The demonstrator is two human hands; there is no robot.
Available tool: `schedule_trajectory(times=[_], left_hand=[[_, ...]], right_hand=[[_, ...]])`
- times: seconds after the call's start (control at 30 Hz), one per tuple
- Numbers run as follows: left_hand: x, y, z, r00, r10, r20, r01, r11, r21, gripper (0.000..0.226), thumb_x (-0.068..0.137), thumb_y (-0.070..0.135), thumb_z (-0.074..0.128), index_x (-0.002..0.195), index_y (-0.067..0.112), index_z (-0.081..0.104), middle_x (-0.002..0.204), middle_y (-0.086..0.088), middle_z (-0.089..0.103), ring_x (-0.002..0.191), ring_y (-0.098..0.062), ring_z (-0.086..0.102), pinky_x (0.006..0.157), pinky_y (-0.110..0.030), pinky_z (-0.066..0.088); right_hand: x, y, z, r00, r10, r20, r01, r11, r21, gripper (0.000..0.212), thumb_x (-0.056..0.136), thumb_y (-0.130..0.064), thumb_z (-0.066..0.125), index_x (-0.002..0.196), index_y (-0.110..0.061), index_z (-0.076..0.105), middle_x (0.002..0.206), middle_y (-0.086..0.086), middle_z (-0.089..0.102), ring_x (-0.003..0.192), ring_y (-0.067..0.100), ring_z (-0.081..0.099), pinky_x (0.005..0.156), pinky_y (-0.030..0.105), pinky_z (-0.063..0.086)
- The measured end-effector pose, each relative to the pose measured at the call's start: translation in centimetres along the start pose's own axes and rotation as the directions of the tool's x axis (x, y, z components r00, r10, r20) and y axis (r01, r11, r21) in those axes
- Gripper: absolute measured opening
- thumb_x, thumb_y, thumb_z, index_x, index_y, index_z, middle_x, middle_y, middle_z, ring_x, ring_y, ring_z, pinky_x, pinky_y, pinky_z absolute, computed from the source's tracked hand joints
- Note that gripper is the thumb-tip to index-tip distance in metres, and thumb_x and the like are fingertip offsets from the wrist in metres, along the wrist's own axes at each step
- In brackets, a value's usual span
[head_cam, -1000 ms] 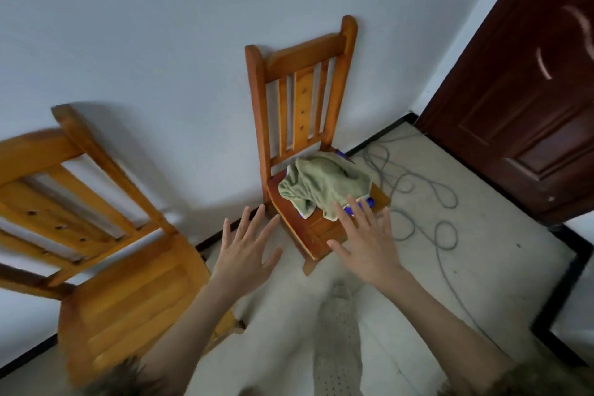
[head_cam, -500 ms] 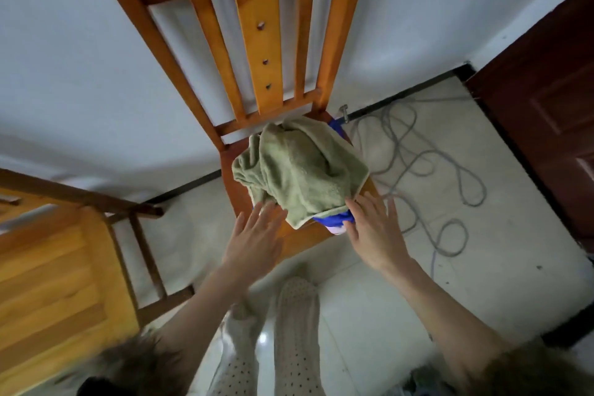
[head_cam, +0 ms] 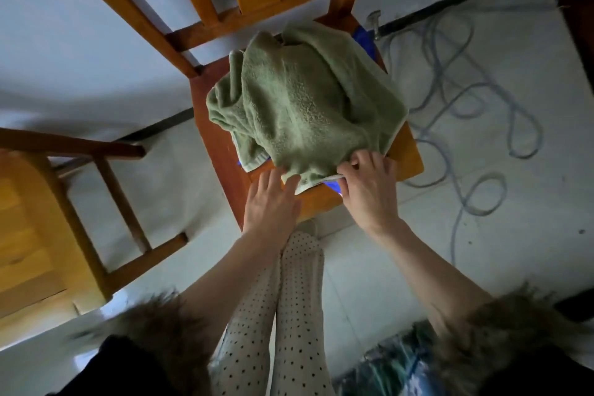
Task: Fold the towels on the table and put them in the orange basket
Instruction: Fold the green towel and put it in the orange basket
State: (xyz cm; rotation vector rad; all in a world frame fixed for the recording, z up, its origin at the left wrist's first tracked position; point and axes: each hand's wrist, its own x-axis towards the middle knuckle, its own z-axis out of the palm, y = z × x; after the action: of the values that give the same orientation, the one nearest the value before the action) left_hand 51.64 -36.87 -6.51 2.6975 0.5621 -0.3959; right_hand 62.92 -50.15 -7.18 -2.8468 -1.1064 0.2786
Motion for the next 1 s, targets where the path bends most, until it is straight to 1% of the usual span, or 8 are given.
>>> schedule_trajectory(times=[0.07, 0.17, 0.27, 0.37, 0.53, 0.73, 0.87, 1.0], left_hand=[[0.5, 0.5, -0.1, 1.0, -0.023, 0.003, 0.023, 0.999, -0.038, 0.047, 0.07, 0.027, 0.08, 0.112, 0.012, 0.064, 0.112, -0.014, 0.059, 0.1, -0.033, 0.059, 0.077, -0.042, 0.051], [1.2, 1.9, -1.1, 0.994, -0.094, 0.06, 0.105, 0.97, -0.219, 0.046, 0.085, 0.036, 0.064, 0.125, 0.014, 0.055, 0.126, -0.01, 0.049, 0.116, -0.027, 0.047, 0.094, -0.04, 0.041], [1.8, 3.9, -3.7, 0.986, -0.164, -0.013, 0.144, 0.899, -0.413, 0.026, 0.088, 0.023, 0.061, 0.111, 0.01, 0.061, 0.115, -0.01, 0.054, 0.103, -0.029, 0.054, 0.084, -0.039, 0.047], [1.9, 4.9, -7.5, 0.97, -0.233, -0.064, 0.157, 0.812, -0.563, 0.017, 0.09, 0.01, 0.053, 0.104, 0.007, 0.062, 0.105, -0.01, 0.056, 0.089, -0.028, 0.057, 0.076, -0.037, 0.048], [2.1, 4.4, -15.8, 0.956, -0.196, -0.218, 0.071, 0.876, -0.477, 0.016, 0.088, 0.009, 0.054, 0.102, 0.005, 0.06, 0.105, -0.009, 0.056, 0.088, -0.024, 0.054, 0.07, -0.031, 0.042], [3.0, 5.0, -29.5, 0.883, -0.206, -0.421, -0.034, 0.869, -0.494, 0.02, 0.087, 0.008, 0.054, 0.104, 0.005, 0.064, 0.099, -0.007, 0.053, 0.082, -0.019, 0.05, 0.067, -0.014, 0.027], [1.9, 5.7, -36.3, 0.829, -0.179, -0.53, -0.132, 0.858, -0.496, 0.018, 0.091, 0.014, 0.052, 0.104, 0.009, 0.063, 0.097, 0.003, 0.047, 0.083, -0.015, 0.051, 0.072, -0.018, 0.036], [-0.6, 5.6, -41.6, 0.755, -0.176, -0.631, -0.199, 0.856, -0.478, 0.012, 0.089, 0.01, 0.053, 0.097, 0.01, 0.061, 0.092, 0.001, 0.052, 0.08, -0.015, 0.051, 0.07, -0.021, 0.037]], right_hand=[[0.2, -0.1, -0.5, 0.997, -0.02, -0.076, 0.027, 0.995, 0.094, 0.007, 0.074, -0.01, 0.068, 0.079, -0.012, 0.063, 0.083, 0.008, 0.059, 0.083, 0.031, 0.057, 0.079, 0.042, 0.044], [0.2, -0.5, -2.7, 0.991, -0.016, -0.132, 0.055, 0.952, 0.3, 0.004, 0.08, -0.01, 0.056, 0.078, -0.007, 0.058, 0.076, 0.007, 0.058, 0.076, 0.027, 0.056, 0.075, 0.033, 0.044], [0.0, -1.0, -6.1, 0.993, 0.053, -0.101, -0.005, 0.906, 0.424, 0.02, 0.083, -0.019, 0.042, 0.08, -0.006, 0.057, 0.078, 0.008, 0.057, 0.069, 0.024, 0.055, 0.062, 0.019, 0.036], [0.7, -1.0, -9.7, 0.99, 0.068, -0.125, -0.002, 0.885, 0.466, 0.023, 0.084, -0.02, 0.04, 0.081, -0.004, 0.057, 0.079, 0.01, 0.056, 0.067, 0.025, 0.054, 0.061, 0.015, 0.031], [3.9, -1.8, -17.2, 0.972, -0.045, -0.23, 0.138, 0.902, 0.409, 0.025, 0.087, -0.021, 0.037, 0.082, -0.005, 0.056, 0.084, 0.011, 0.053, 0.073, 0.028, 0.054, 0.062, 0.037, 0.048], [8.3, -4.5, -28.5, 0.911, -0.072, -0.405, 0.242, 0.89, 0.387, 0.013, 0.088, -0.011, 0.045, 0.084, -0.004, 0.056, 0.087, 0.013, 0.051, 0.082, 0.027, 0.051, 0.071, 0.026, 0.036], [9.1, -6.2, -35.9, 0.886, -0.082, -0.456, 0.282, 0.876, 0.392, 0.006, 0.091, -0.005, 0.053, 0.09, -0.003, 0.058, 0.095, 0.006, 0.048, 0.084, 0.014, 0.047, 0.069, 0.011, 0.033], [8.8, -7.8, -42.1, 0.796, -0.088, -0.598, 0.397, 0.823, 0.407, 0.004, 0.087, -0.002, 0.057, 0.084, 0.0, 0.06, 0.09, 0.009, 0.051, 0.078, 0.012, 0.047, 0.069, 0.013, 0.032]])
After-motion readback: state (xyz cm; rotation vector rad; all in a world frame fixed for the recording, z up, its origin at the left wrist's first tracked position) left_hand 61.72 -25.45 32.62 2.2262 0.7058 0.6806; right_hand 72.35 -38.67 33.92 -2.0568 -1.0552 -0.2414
